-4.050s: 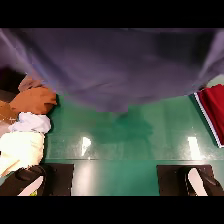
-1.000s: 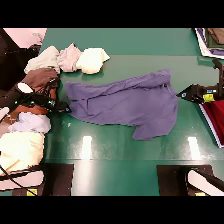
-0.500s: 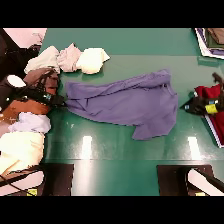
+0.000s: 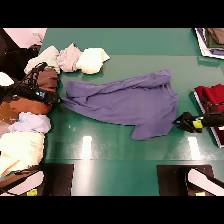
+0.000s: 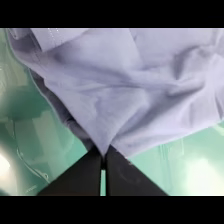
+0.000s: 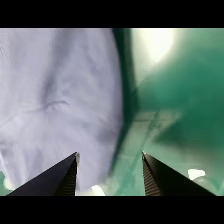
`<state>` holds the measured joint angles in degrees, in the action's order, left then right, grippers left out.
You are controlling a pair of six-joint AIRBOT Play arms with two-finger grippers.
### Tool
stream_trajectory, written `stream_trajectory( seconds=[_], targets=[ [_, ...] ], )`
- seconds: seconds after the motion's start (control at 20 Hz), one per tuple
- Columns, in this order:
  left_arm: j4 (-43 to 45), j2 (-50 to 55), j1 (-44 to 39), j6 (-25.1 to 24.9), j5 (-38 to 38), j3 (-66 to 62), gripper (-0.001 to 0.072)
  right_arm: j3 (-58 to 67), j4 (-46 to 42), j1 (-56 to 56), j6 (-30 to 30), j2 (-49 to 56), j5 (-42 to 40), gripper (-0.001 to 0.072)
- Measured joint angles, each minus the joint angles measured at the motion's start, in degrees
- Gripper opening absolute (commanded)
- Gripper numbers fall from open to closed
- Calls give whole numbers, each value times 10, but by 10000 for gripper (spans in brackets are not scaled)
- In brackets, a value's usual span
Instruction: Fold the shirts.
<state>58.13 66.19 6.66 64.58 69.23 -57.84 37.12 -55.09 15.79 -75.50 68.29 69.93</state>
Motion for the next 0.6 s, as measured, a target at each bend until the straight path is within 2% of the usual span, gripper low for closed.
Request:
stream_trajectory(
  seconds=[0.05, 0.1, 0.15, 0.2, 0.4, 0.6],
  targets=[
    [0, -1, 0, 0, 3, 0, 24, -2, 10, -12, 3, 11, -7, 423],
    [0, -2, 0, 0, 8, 0, 24, -4, 17, -25, 5, 22, -17, 284],
    [0, -2, 0, 0, 12, 0, 24, -5, 17, -37, 7, 29, -33, 96],
    [0, -2, 0, 1, 14, -1, 24, -7, 17, -46, 8, 34, -50, 16],
    [1, -18, 0, 23, 20, -9, 24, 3, 1, -66, 12, 7, -89, 14],
    [0, -67, 0, 55, 15, -86, 24, 102, 9, -70, 6, -71, -71, 14]
  ],
)
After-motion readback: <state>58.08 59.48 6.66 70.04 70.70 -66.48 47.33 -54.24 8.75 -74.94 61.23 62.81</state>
